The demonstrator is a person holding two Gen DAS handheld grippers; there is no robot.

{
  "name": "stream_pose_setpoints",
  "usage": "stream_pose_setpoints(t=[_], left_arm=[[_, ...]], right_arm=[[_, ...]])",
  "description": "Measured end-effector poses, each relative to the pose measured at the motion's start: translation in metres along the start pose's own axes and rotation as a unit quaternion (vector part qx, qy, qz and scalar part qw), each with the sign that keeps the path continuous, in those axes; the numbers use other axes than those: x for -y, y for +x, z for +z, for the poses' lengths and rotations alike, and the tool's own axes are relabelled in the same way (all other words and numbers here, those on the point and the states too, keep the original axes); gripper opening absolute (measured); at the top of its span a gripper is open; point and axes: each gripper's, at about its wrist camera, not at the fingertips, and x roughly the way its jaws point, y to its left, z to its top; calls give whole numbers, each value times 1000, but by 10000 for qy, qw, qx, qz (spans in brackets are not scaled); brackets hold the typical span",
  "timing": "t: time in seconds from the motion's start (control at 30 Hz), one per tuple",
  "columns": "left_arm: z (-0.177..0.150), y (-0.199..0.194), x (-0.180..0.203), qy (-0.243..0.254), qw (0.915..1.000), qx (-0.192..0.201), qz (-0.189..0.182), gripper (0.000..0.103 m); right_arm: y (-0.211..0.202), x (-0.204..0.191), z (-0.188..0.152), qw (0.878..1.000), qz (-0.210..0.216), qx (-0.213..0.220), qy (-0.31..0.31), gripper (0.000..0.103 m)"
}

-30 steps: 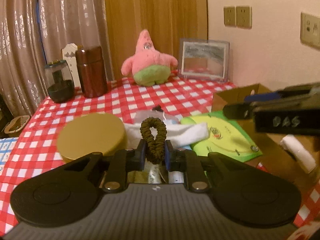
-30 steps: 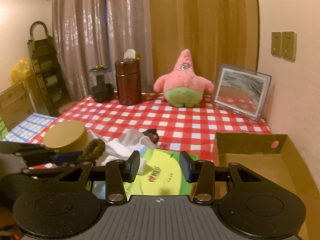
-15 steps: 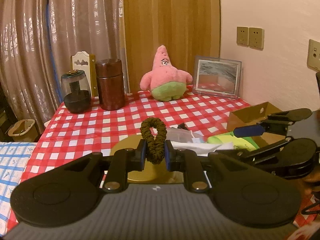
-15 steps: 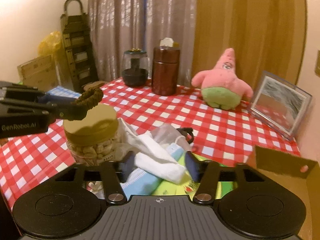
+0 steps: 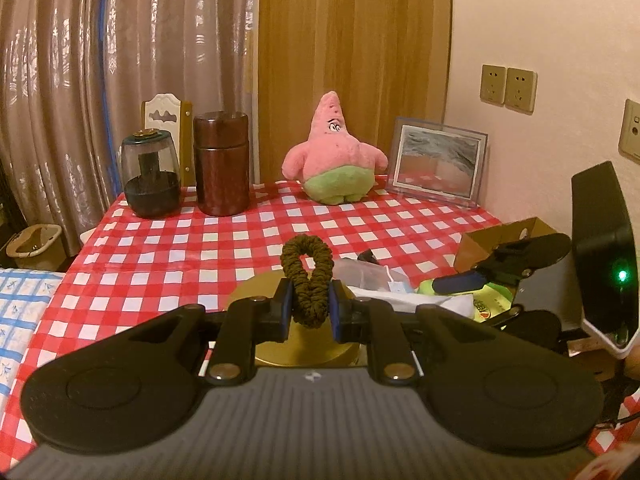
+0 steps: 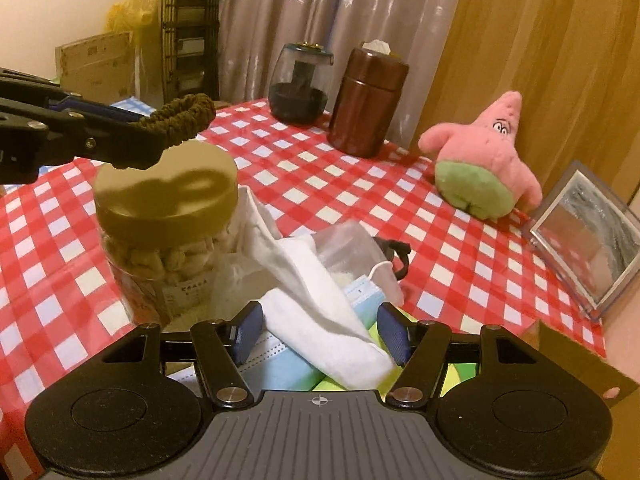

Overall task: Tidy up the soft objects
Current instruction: 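Grasp the white cloth with the right tool and lift it while the left holds the scrunchie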

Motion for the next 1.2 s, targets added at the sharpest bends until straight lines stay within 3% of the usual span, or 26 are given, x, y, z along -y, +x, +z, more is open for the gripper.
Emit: stream_pose_setpoints(t=[0.03, 0.23, 0.3, 0.53, 0.9, 1.2], left_arm=[[0, 0, 0, -9, 10000, 3, 5, 16], [0, -2, -1, -18, 10000, 25, 15, 16], [0, -3, 0, -13, 10000, 25, 29, 16], [5, -9, 2, 34, 9999, 78, 75, 16], [8, -32, 8, 24, 9998, 152, 101, 16], [14, -54, 18, 10, 9996, 271, 80, 16]], right_arm=[[1, 0, 0, 10000, 4, -16, 18, 47], [-3, -4, 1, 10000, 6, 15, 12, 14], [-8, -3, 2, 9999, -28, 76, 75, 7], [-37, 1, 9, 9973, -145, 568, 442, 6], [-93, 9, 23, 9818, -196, 1450, 1214, 6], [-141, 11, 36, 9713, -316, 1937, 1343, 6]])
